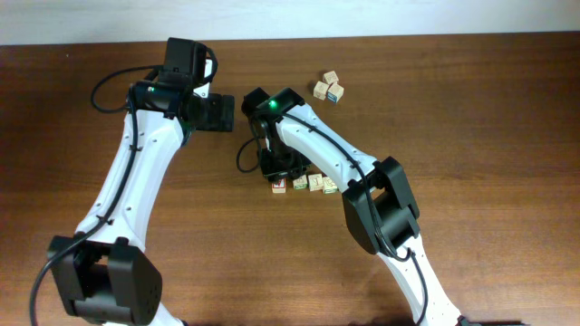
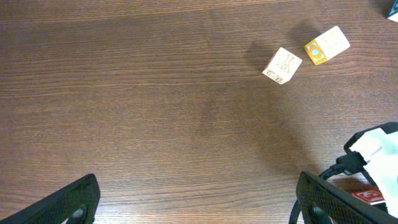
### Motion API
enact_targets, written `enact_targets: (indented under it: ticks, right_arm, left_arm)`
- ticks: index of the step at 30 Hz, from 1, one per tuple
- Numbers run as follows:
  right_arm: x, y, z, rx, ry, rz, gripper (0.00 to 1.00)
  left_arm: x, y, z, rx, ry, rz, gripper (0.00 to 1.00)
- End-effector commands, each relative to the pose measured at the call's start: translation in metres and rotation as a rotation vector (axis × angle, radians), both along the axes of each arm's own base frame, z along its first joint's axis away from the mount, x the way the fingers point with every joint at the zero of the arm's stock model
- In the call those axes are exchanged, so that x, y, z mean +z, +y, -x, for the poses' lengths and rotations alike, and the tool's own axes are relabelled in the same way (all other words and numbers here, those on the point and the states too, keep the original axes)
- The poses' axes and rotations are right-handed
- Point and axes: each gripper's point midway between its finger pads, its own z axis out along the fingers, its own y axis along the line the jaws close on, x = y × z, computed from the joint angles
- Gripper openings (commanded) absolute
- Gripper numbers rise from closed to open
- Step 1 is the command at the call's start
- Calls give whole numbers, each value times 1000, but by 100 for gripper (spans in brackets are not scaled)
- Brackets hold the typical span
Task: Rotate 5 blocks
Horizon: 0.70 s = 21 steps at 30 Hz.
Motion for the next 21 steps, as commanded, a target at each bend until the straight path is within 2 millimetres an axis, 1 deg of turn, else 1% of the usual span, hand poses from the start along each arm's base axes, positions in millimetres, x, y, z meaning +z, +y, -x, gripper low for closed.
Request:
enact_targets:
  ticks: [1, 6, 13, 17, 21]
  right_arm:
    - [-29, -37, -10, -13, 1, 142, 38]
    - [-30, -45, -19, 37, -6, 123, 38]
    - [-29, -49, -20, 36, 3, 127, 38]
    - [-16, -50, -17, 33, 18, 129, 38]
    - [5, -46, -17, -15, 23, 113, 38]
  left_arm:
    - [4, 2, -4, 22, -13, 4, 99]
    - [4, 2, -4, 22, -13, 4, 99]
    - [4, 2, -4, 22, -13, 4, 99]
    - [4, 2, -4, 22, -13, 4, 99]
    - [4, 2, -4, 22, -13, 4, 99]
